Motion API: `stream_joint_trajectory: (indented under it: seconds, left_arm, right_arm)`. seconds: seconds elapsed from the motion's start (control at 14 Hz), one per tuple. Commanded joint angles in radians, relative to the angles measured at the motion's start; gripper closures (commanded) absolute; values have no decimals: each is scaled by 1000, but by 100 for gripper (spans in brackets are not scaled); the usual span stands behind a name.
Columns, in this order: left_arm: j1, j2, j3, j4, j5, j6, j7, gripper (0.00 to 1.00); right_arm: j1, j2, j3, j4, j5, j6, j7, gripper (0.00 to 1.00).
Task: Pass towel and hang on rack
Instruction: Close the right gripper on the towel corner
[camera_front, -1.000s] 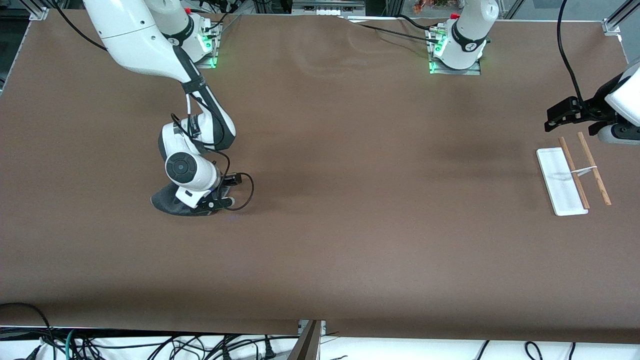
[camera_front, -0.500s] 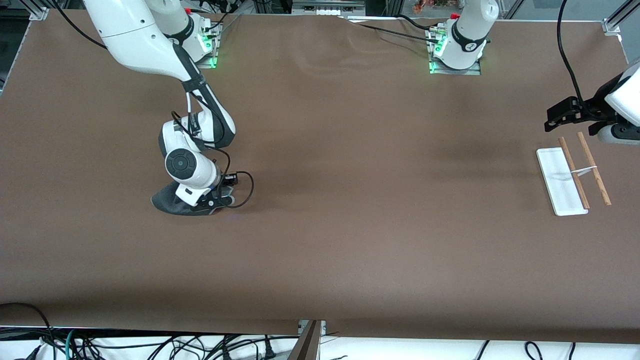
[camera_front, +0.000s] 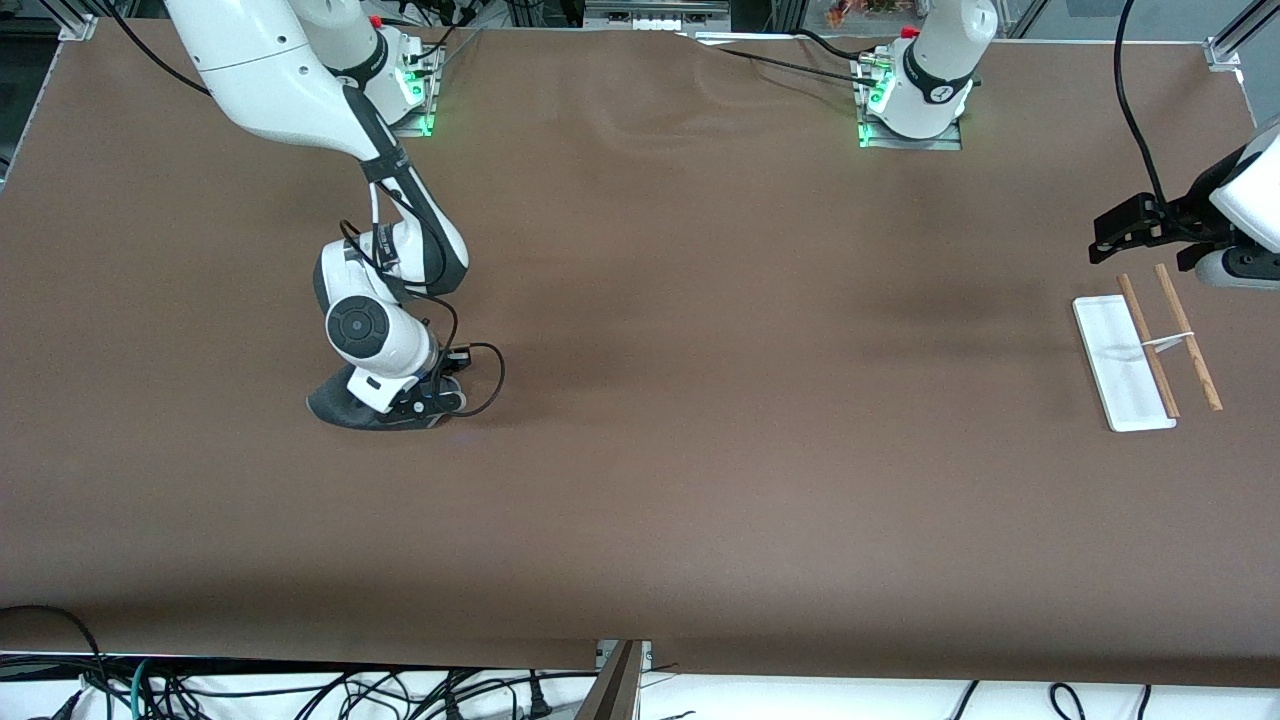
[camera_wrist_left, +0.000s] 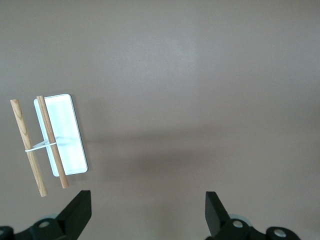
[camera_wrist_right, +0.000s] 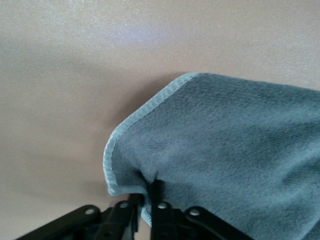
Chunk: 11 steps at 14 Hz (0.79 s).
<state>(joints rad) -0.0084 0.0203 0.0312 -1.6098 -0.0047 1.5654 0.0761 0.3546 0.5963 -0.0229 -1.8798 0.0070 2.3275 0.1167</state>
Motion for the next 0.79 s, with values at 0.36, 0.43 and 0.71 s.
stream_joint_trajectory:
  seconds: [0.36,0.43,0.71]
  left_arm:
    - [-2,10,1,25,25,-7,10,0]
    - [-2,10,1,25,25,-7,10,0]
    - [-2,10,1,25,25,-5,10,0]
  right_arm:
    - [-3,-101,3,25,-1,-49,-12,100]
    - [-3,-113,3,63,1,-97,-11,100]
    - [-3,-135,52,276,14,-325,3,100]
